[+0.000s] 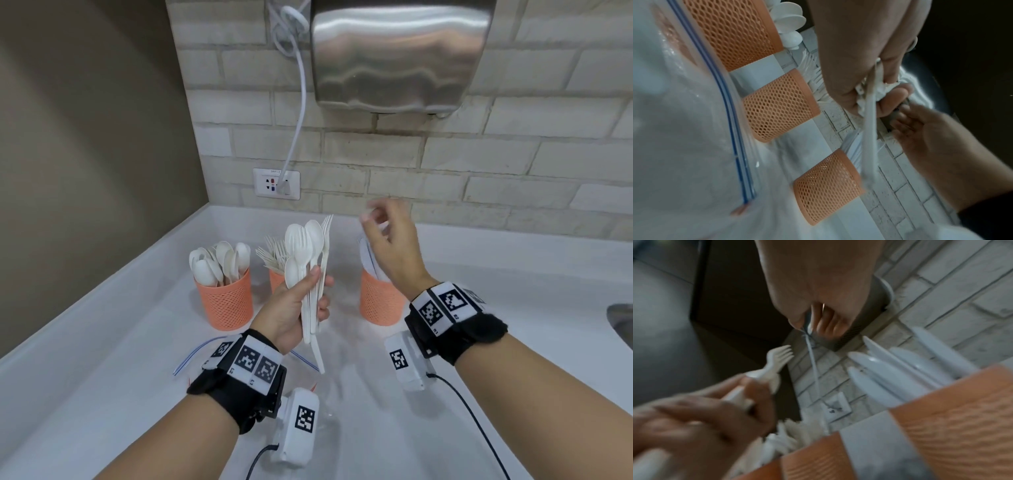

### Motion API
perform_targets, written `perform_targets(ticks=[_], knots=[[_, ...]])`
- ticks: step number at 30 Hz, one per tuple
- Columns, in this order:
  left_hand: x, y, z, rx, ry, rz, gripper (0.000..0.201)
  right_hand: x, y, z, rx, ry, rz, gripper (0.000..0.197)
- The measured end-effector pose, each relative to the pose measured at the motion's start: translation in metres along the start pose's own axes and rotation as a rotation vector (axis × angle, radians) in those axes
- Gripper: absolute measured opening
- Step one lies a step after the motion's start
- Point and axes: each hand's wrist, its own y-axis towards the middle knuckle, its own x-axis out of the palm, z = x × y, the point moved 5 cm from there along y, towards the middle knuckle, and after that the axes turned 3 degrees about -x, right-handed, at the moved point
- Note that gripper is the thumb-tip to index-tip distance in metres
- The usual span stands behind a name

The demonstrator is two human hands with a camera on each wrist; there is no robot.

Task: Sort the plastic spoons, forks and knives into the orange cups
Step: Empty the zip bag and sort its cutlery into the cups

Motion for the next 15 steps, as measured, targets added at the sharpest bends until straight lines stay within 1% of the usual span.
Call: perform_targets(ticks=[1, 2, 3, 4, 5, 6, 8, 10, 11, 13, 15], knots=[[0.0, 0.0, 0.0, 0.0, -0.007, -0.008, 0.019, 0.011, -0.005, -0.008, 0.054, 0.07, -0.125, 0.014], [0.001, -0.001, 0.001, 0.002, -0.006, -0.016, 0.018, 0.024, -0.012, -0.012, 0.123, 0.111, -0.266, 0.013], [0.003, -0.002, 0.002, 0.006, 0.004, -0.021, 0.018, 0.034, -0.019, -0.015, 0.188, 0.129, -0.379, 0.018], [0.005, -0.003, 0.002, 0.011, 0.016, -0.02, 0.019, 0.041, -0.026, -0.015, 0.249, 0.162, -0.443, 0.025], [0.005, -0.004, 0.003, 0.02, 0.022, -0.013, 0.019, 0.045, -0.03, -0.016, 0.311, 0.225, -0.452, 0.028], [0.005, -0.005, 0.004, 0.03, 0.018, -0.004, 0.019, 0.045, -0.03, -0.017, 0.372, 0.309, -0.417, 0.028], [0.003, -0.006, 0.007, 0.052, 0.004, 0.004, 0.02, 0.039, -0.025, -0.019, 0.462, 0.445, -0.271, 0.023], [-0.002, -0.006, 0.007, 0.073, 0.001, 0.023, 0.02, 0.031, -0.018, -0.023, 0.488, 0.506, -0.152, 0.016], [-0.004, -0.006, 0.007, 0.083, 0.012, 0.037, 0.019, 0.031, -0.016, -0.026, 0.477, 0.518, -0.143, 0.014], [-0.006, -0.007, 0.007, 0.113, 0.083, 0.057, 0.018, 0.037, -0.019, -0.034, 0.439, 0.479, -0.223, 0.013], [-0.004, -0.008, 0.008, 0.16, 0.188, 0.056, 0.019, 0.048, -0.028, -0.038, 0.395, 0.317, -0.356, 0.019]])
